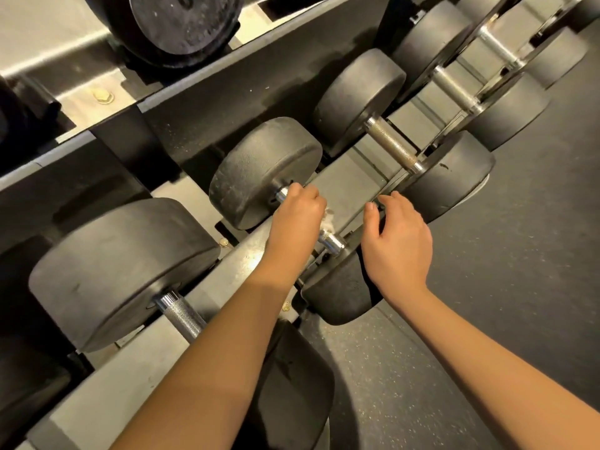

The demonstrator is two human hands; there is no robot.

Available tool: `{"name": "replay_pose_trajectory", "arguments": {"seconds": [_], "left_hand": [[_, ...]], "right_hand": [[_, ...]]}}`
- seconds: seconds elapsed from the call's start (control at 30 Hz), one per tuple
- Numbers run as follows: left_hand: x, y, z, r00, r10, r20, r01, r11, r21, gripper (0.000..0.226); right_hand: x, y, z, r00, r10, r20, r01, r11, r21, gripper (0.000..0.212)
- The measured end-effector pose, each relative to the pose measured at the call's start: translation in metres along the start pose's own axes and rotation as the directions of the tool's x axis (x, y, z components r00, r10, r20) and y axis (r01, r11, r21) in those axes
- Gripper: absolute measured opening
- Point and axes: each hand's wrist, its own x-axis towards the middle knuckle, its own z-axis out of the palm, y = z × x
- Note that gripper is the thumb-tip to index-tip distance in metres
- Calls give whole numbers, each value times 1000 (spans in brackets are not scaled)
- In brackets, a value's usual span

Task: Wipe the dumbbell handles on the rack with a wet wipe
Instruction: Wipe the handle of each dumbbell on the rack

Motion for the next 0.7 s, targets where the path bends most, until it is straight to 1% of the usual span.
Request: {"name": "replay_pose_trajectory", "arguments": {"seconds": [0.1, 0.17, 0.2, 0.27, 0.33, 0.37, 0.4, 0.5, 0.57, 0.63, 0.7], "left_hand": [[-12, 16, 2, 983, 165, 85, -163, 986, -31, 28], [-16, 23, -4, 967, 219, 134, -221, 975, 2, 30], [-13, 23, -7, 964, 228, 136, -235, 971, 41, 31], [-2, 16, -13, 977, 192, 92, -204, 968, 145, 34], [7, 3, -16, 991, 127, 51, -135, 967, 217, 33], [7, 0, -15, 992, 117, 47, -124, 968, 220, 31], [4, 0, -13, 989, 136, 54, -145, 970, 196, 29], [-9, 12, -3, 958, 261, 121, -268, 962, 52, 22], [-10, 15, 2, 955, 264, 137, -269, 963, 22, 22], [-7, 9, 3, 975, 201, 91, -205, 978, 40, 26], [-5, 4, 1, 995, 93, 25, -95, 990, 108, 26]], "right_hand": [[-1, 0, 1, 999, 32, 7, -32, 999, 0, 60], [-2, -3, -1, 998, 61, 11, -61, 998, 6, 55], [-2, -4, -2, 997, 71, 13, -71, 997, 6, 51], [-3, -4, -4, 997, 76, 13, -76, 997, 2, 45], [-3, -5, -4, 997, 76, 16, -76, 997, 3, 48], [-3, -4, -3, 997, 74, 15, -74, 997, 2, 51], [-2, -4, -3, 997, 73, 14, -73, 997, 0, 53], [-2, -3, -1, 998, 61, 16, -61, 998, 0, 59], [-1, -2, 0, 998, 59, 17, -59, 998, 8, 61], [-1, 1, 2, 998, 63, 25, -64, 998, 25, 63], [0, 2, 3, 998, 59, 29, -60, 997, 45, 65]]}}
